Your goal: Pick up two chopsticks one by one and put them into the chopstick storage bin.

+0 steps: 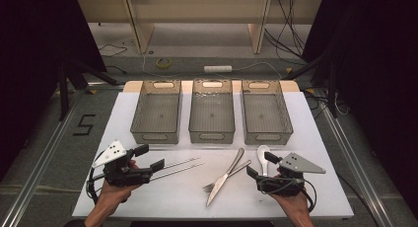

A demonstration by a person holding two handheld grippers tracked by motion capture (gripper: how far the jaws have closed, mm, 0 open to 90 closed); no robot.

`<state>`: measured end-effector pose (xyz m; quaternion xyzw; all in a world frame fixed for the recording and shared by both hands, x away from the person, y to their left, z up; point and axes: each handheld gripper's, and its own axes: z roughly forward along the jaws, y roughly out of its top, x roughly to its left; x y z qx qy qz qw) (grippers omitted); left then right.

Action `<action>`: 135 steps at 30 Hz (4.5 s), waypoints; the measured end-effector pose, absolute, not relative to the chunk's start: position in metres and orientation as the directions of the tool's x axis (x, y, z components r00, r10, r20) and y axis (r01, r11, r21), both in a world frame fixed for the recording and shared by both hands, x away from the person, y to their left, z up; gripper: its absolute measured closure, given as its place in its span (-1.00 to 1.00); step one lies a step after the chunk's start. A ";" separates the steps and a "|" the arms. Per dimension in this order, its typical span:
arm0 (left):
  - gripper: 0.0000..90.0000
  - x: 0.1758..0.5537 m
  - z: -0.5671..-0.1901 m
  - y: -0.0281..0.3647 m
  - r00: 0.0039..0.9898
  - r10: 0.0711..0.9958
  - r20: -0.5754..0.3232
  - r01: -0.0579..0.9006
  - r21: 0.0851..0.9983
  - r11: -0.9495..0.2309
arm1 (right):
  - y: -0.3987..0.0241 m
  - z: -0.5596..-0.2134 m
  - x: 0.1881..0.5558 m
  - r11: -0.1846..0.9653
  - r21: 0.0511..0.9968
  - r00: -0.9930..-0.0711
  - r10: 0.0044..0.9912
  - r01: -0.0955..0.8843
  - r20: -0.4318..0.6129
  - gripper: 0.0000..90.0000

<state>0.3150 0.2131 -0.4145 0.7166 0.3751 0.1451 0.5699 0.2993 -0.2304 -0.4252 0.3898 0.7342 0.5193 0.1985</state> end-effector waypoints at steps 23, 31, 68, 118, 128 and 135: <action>-0.47 0.349 -0.396 0.197 0.693 0.718 -0.063 0.492 0.769 -0.408 | -0.230 -0.427 0.301 0.164 0.909 -0.621 0.774 0.383 0.122 -0.52; -0.28 0.377 -0.402 0.193 0.734 0.679 -0.036 0.549 0.620 -0.561 | -0.227 -0.428 0.301 0.181 0.903 -0.634 0.764 0.390 0.121 -0.50; 0.54 0.406 -0.455 0.176 0.811 0.585 0.006 0.567 0.240 -0.788 | -0.224 -0.431 0.302 0.204 0.878 -0.645 0.750 0.432 0.143 -0.45; 0.89 0.394 -0.416 0.175 0.878 0.476 0.055 0.424 0.372 -0.826 | -0.223 -0.432 0.303 0.228 0.863 -0.656 0.741 0.450 0.146 -0.42; 0.89 0.398 -0.400 0.173 0.854 0.519 -0.033 0.457 0.525 -0.718 | -0.223 -0.432 0.302 0.224 0.870 -0.654 0.744 0.439 0.139 -0.44; 0.89 0.410 -0.386 0.179 0.813 0.582 -0.029 0.484 0.589 -0.647 | -0.223 -0.432 0.302 0.220 0.872 -0.649 0.748 0.438 0.138 -0.45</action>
